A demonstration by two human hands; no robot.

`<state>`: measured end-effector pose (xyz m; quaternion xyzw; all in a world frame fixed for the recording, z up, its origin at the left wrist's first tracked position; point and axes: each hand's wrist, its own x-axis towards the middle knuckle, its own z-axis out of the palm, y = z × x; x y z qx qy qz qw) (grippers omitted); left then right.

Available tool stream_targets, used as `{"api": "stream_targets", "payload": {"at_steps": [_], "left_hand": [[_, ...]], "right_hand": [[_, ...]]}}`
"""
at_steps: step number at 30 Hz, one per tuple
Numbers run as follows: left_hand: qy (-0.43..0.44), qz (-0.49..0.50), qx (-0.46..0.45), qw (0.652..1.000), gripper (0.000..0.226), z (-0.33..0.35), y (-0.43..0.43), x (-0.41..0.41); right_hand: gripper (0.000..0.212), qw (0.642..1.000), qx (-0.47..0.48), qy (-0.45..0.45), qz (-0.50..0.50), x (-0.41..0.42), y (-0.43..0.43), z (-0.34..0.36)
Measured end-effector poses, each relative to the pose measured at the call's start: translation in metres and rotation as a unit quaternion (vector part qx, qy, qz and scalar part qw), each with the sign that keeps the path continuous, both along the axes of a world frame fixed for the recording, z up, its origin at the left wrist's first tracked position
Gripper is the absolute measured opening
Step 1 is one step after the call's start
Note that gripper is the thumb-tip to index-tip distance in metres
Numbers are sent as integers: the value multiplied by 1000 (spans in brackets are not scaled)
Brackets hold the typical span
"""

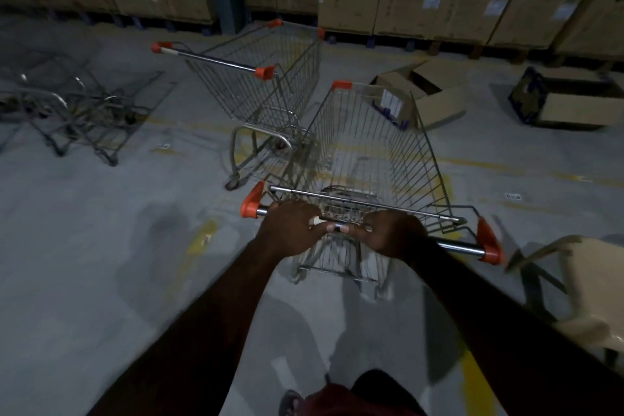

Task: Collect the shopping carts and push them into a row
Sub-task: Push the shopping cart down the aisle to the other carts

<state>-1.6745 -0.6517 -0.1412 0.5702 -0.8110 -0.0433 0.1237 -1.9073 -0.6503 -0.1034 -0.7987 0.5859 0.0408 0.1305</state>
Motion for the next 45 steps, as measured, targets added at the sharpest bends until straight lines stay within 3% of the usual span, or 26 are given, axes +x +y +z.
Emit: {"api": "stream_targets", "payload": {"at_steps": [2,9,18,24,31,45], "left_hand": [[-8,18,-17,1000,74,-2,25,1],[12,82,-24,996,72,-2,119,-8],[-1,187,-4,982,81,8,257,-35],[-22,237,13,971,68,9,325,-19],[-3,287,11,958,74,11,398,16],[-37,339,242,909,67,46,509,113]], "right_hand": [[84,1000,9,-2,12,2,16,0],[92,997,-31,18,69,-2,87,-2],[79,982,-64,15,178,-15,183,1],[77,970,-73,24,232,8,233,2],[77,956,-73,12,284,53,288,6],[84,932,-78,0,353,167,377,-2]]}}
